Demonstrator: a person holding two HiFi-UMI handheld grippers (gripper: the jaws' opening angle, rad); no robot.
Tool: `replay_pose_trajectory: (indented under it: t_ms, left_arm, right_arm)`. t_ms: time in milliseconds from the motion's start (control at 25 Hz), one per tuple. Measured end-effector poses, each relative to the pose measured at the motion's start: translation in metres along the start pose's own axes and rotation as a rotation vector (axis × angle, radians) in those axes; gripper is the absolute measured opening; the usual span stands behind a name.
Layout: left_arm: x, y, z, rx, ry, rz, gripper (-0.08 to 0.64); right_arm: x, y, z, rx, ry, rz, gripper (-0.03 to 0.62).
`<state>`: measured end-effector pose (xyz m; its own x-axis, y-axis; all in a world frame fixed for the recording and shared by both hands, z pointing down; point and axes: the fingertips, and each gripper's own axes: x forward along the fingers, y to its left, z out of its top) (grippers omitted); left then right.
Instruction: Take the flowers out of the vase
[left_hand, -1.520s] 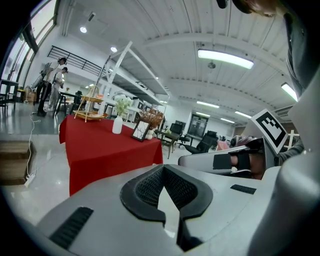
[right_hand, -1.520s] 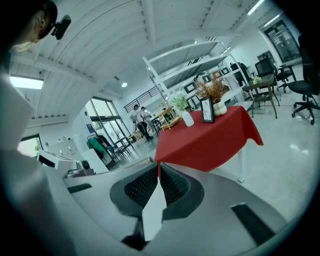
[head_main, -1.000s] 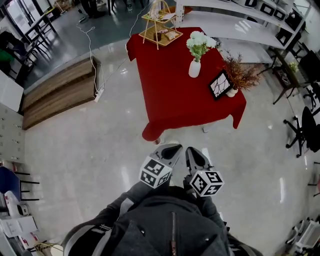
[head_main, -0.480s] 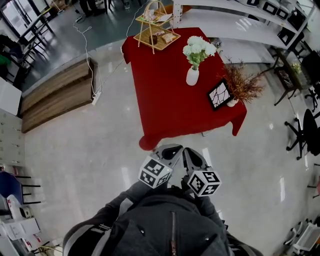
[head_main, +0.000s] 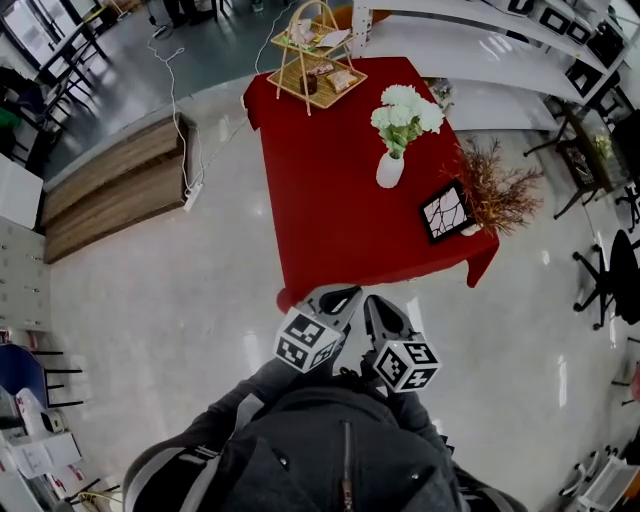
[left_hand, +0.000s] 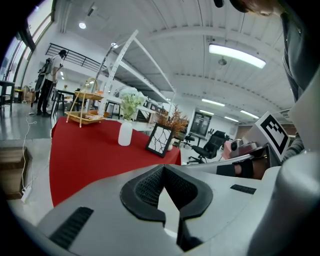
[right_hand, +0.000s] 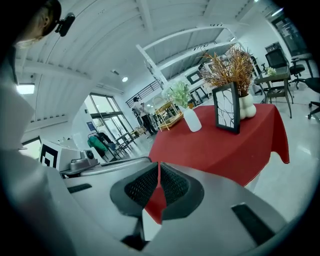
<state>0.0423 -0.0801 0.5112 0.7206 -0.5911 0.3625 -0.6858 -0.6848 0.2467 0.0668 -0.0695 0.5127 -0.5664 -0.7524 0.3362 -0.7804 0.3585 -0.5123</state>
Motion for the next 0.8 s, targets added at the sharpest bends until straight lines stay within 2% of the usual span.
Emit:
replay_pose_trajectory:
  t_ms: [400,800]
  left_arm:
    - [0.041,0.042,0.033,0.007,-0.009,-0.018,0.009]
    - [0.071,0.089,0.069,0.01,-0.042,0.002,0.009]
  right_arm:
    - [0.042,-0.027,0.038,0.002,-0.009,-0.032,0.018]
    - [0.083,-0.044,0.077,-0.02,-0.019,-0.037,0.018]
